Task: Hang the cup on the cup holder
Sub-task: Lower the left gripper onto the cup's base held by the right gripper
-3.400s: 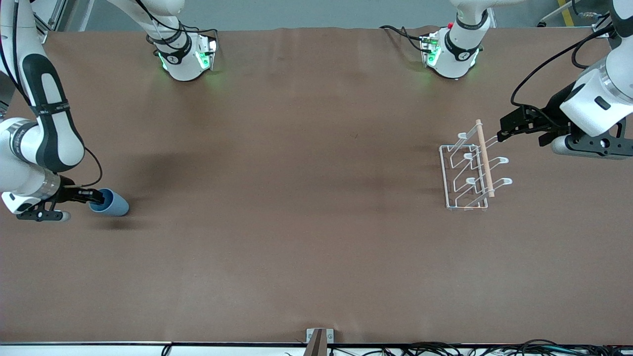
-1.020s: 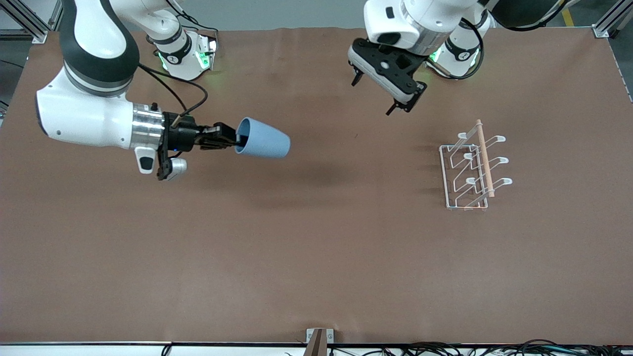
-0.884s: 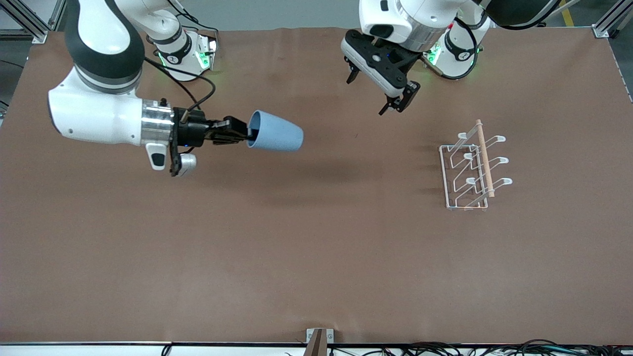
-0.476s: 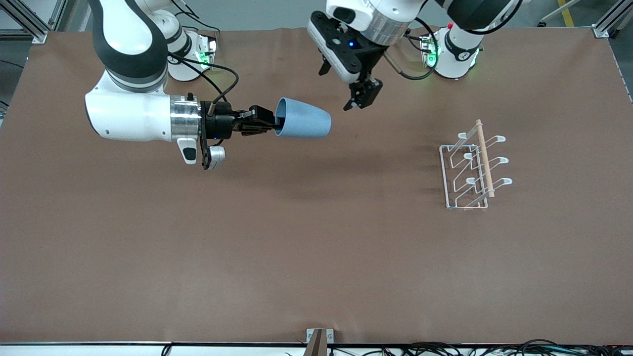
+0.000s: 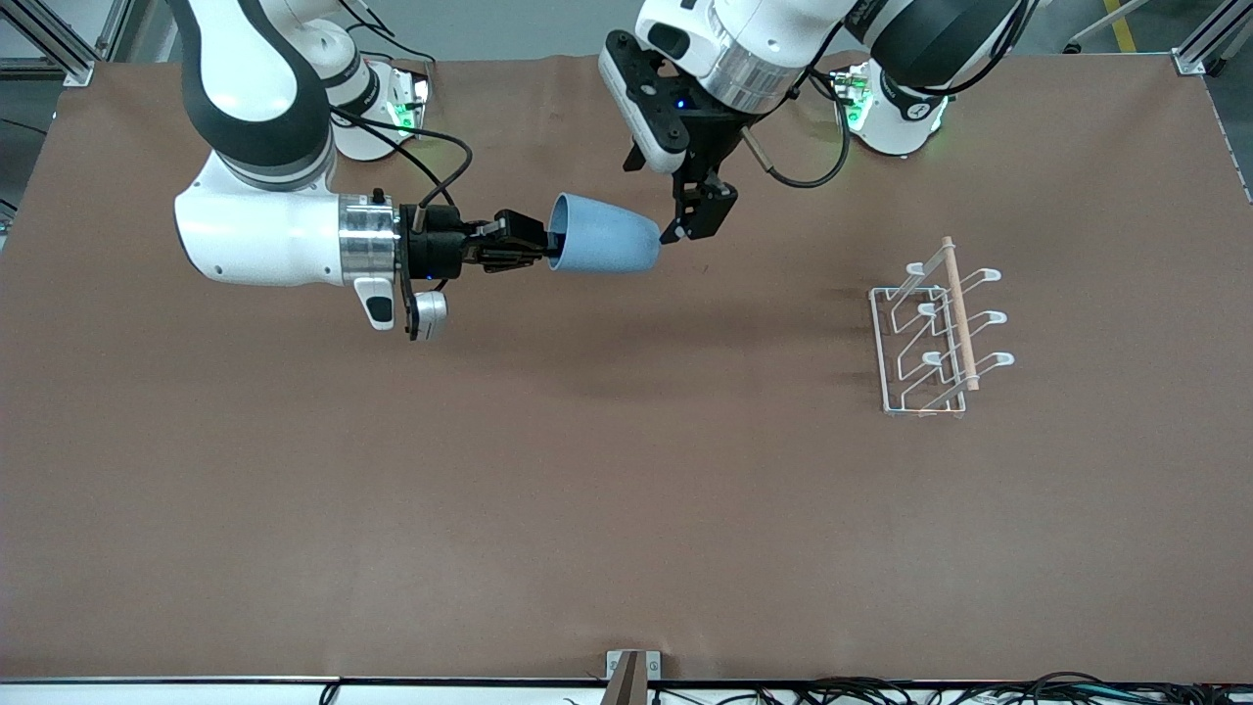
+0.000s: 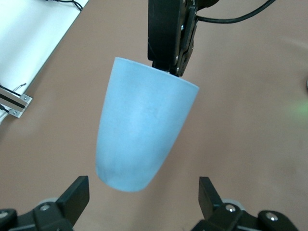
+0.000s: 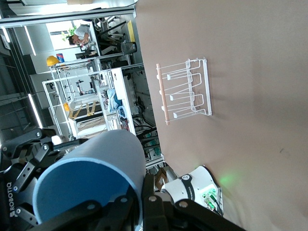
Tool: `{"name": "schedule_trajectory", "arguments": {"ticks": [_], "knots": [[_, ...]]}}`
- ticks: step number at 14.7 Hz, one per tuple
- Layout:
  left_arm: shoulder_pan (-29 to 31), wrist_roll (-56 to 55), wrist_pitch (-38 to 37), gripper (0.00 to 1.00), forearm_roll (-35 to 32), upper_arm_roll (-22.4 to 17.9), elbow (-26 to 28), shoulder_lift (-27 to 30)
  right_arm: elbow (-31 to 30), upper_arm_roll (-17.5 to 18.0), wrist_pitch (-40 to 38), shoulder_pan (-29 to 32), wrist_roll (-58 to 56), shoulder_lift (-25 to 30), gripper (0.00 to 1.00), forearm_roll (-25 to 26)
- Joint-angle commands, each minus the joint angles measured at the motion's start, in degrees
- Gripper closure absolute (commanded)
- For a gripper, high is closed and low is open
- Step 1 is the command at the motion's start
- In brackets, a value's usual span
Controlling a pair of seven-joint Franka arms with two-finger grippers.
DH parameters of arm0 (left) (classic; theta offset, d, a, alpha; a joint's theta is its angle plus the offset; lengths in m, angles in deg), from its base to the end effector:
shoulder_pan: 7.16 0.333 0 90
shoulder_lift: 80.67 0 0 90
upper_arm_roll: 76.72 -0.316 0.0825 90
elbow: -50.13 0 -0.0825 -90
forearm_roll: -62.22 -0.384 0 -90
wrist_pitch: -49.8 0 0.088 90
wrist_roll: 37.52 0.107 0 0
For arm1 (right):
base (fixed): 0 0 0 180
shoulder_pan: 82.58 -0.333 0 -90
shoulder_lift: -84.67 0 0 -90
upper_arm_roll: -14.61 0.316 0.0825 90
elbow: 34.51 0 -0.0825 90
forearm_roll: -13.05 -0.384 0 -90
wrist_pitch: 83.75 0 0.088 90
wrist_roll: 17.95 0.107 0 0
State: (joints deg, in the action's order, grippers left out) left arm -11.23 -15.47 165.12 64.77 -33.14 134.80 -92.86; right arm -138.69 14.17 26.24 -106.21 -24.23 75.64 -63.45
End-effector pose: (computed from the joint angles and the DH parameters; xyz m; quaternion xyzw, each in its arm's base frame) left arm 0.4657 -0.4410 0.6215 0.8164 -0.5382 0.1632 0.1315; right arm 0.5425 0.3072 0.4944 -0.8175 0.0206 0.1063 0.5657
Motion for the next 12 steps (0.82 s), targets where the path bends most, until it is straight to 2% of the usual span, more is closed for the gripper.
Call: {"name": "schedule_trajectory", "arguments": {"ticks": [1, 12], "knots": [[-0.76, 0.98, 1.83, 0.00, -2.28, 0.28, -1.08, -1.34, -0.58, -0.43, -0.47, -0.37, -1.89, 0.33, 1.00, -1.90], [-3.13, 3.18, 7.46, 0.00, -5.80, 0.28, -0.99, -6.96, -0.58, -0.61, -3.81, 0.16, -2.33, 0.42, 1.00, -1.90]]}}
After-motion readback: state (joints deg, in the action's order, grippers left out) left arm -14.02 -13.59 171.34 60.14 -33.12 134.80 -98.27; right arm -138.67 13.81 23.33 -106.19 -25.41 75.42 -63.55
